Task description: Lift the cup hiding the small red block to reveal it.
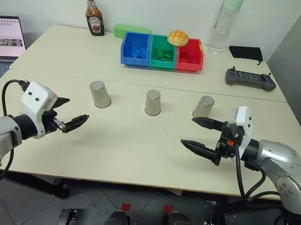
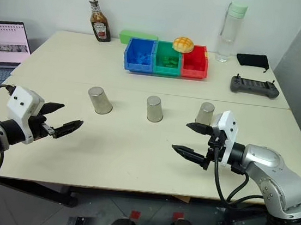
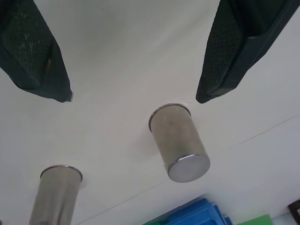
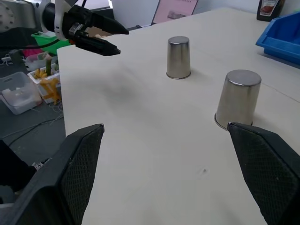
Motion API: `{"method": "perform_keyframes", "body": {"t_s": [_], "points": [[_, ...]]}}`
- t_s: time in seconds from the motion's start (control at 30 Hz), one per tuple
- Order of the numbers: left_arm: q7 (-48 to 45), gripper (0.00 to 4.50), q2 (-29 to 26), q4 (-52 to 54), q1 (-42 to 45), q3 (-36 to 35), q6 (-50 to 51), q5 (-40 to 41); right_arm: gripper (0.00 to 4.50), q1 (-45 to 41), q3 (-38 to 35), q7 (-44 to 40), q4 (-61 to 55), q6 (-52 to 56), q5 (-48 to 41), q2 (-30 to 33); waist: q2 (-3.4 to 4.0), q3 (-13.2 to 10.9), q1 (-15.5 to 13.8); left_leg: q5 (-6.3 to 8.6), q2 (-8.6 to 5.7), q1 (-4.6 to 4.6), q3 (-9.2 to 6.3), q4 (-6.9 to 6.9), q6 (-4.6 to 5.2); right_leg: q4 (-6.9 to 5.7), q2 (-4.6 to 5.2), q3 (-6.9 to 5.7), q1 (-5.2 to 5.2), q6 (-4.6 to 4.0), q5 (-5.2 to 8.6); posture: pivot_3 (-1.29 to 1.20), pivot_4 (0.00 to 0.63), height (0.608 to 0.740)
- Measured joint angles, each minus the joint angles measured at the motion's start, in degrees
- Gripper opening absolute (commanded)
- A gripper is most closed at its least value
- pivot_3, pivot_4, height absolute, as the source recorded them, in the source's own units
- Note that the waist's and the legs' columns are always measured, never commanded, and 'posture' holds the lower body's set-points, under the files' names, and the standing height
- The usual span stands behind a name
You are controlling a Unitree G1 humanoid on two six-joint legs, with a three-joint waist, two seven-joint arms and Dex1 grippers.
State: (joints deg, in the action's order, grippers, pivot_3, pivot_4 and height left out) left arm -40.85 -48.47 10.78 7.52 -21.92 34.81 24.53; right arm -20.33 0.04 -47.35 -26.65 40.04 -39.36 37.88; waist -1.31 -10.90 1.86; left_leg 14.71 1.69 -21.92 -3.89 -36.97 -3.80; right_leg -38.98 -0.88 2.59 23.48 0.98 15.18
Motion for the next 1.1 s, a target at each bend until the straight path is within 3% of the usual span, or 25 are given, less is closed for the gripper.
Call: {"method": "perform_keyframes", "body": {"t_s": [0.2,0.47,1.1], "points": [[4.4,4.5,2.2,-9.5,8.6,6.2,-0.3,-4.5,4.47,-3.7,2.2,0.0,0.1,1.8,-0.3,-2.3,-0.02,0.0,0.0,0.0,-0.01,-0.02,-0.07,-0.03,0.0,-0.01,-0.01,-0.07,-0.02,0.02,-0.02,0.0,0.15,0.74],[3.8,4.5,6.6,-24.8,20.9,12.6,-3.8,-8.0,4.47,-5.5,4.7,-2.7,0.4,2.5,-0.2,-1.9,-0.02,0.0,-0.1,0.0,-0.05,-0.09,-0.09,-0.04,0.0,-0.01,0.01,-0.1,0.0,0.01,-0.02,0.0,0.15,0.74],[2.6,4.5,12.6,-58.3,40.4,18.1,-19.3,-16.6,4.47,-7.8,5.9,-4.6,0.2,3.1,-0.1,-1.6,-0.03,0.0,0.0,0.0,-0.06,-0.14,-0.12,-0.04,0.0,-0.02,0.0,-0.12,0.02,0.01,-0.03,0.0,0.15,0.74]]}}
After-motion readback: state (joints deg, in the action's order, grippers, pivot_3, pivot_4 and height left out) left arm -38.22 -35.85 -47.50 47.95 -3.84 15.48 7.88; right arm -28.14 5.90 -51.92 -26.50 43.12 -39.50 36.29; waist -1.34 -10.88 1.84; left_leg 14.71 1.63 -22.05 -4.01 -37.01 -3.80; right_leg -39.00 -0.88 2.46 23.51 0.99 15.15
